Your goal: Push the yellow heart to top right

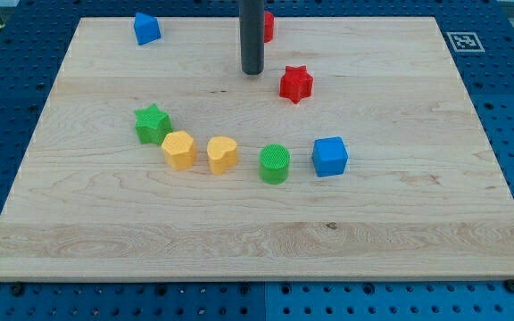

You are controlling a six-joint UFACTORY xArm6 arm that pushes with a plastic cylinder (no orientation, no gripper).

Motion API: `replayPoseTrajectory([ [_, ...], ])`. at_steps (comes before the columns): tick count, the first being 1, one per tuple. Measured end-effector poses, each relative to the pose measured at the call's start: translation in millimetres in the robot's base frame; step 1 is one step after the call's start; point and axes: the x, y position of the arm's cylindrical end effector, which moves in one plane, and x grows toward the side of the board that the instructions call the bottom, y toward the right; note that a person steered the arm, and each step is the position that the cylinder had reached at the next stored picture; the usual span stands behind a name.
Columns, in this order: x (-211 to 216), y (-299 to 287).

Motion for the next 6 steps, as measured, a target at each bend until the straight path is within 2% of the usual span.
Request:
replayPoseTrajectory([
  [1,7,14],
  [3,83,83],
  [4,78,36],
  [6,43,-138],
])
